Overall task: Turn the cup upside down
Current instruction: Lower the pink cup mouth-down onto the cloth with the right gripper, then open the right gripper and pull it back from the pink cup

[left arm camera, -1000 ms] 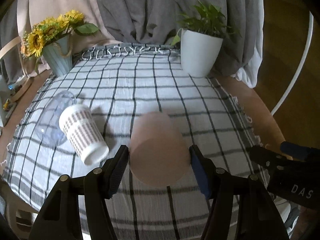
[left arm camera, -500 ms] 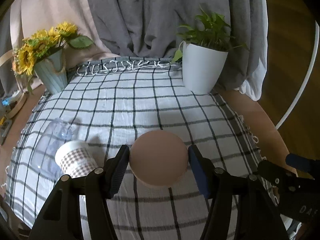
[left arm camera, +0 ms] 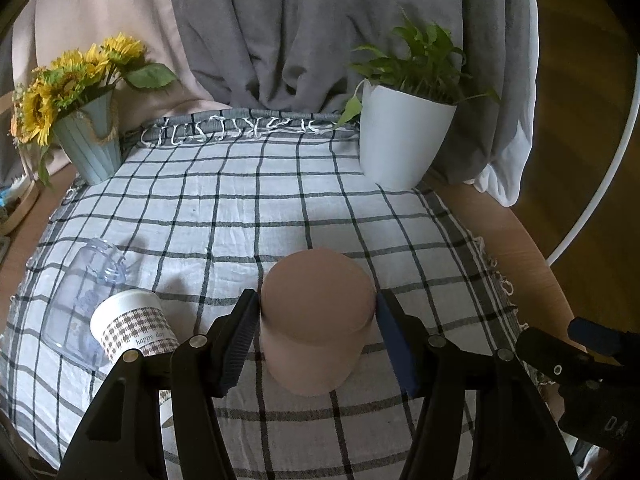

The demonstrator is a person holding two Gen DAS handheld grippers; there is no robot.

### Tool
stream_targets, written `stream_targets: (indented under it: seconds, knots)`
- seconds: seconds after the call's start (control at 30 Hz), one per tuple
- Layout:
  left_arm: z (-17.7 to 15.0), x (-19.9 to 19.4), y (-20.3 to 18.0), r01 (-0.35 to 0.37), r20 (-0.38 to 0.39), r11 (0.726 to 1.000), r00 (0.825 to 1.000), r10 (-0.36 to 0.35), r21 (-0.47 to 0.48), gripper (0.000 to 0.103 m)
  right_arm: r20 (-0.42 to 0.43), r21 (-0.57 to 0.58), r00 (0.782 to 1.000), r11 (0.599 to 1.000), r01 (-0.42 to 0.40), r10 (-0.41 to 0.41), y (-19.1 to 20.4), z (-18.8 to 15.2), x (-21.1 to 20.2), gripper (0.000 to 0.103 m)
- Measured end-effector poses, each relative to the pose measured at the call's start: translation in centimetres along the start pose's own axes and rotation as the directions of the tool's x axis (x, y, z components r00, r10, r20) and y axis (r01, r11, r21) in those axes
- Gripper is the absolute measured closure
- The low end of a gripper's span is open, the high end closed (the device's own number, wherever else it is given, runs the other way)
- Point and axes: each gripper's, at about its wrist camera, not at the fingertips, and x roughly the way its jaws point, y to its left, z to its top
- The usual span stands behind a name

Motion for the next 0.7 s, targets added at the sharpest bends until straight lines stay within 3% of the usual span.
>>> stream_targets:
  seconds: [0.23, 0.3, 0.33, 0.37, 0.5, 0.7]
  knots:
    - [0.0, -0.3, -0.1, -0.014, 0.009, 1.000, 1.000, 0.014, 0.020, 0.043, 0.000, -0.003, 1.000, 1.000, -0.002, 0.002, -0.1, 0.1, 0.0, 0.021]
    - [0.0, -1.2, -0.2, -0.017, 0.037, 1.000, 0.999, 0.017, 0.023, 0.030, 0.003, -0.005, 1.000, 1.000, -0.004, 0.004, 0.0, 0.0, -0.2, 0.021]
    - [-0.1, -1.7, -0.2, -0.020, 0.052, 1.000, 0.998, 0.019, 0.021, 0.013, 0.007, -0.007, 1.000, 1.000, -0.006, 0.006, 0.0, -0.1, -0.3, 0.021]
    - [-0.1, -2.4, -0.2, -0.028, 0.075, 0.999, 0.997, 0.027, 0.015, 0.005, 0.012, -0.008, 1.000, 1.000, -0.006, 0.006, 0.0, -0.2, -0.5, 0.021]
    - [-0.3, -4.9, -0.2, -0.081, 0.119, 0.997, 0.990, 0.082, -0.011, 0.000, 0.035, -0.014, 0.999, 1.000, -0.018, 0.018, -0.1, -0.5, -1.4, 0.016]
    - [-1.8, -7.8, 1.4, -0.171, 0.047, 0.981, 0.983, 0.176, -0.093, 0.000, 0.069, -0.032, 0.995, 0.997, -0.068, 0.070, -0.1, -1.4, -3.9, 0.015]
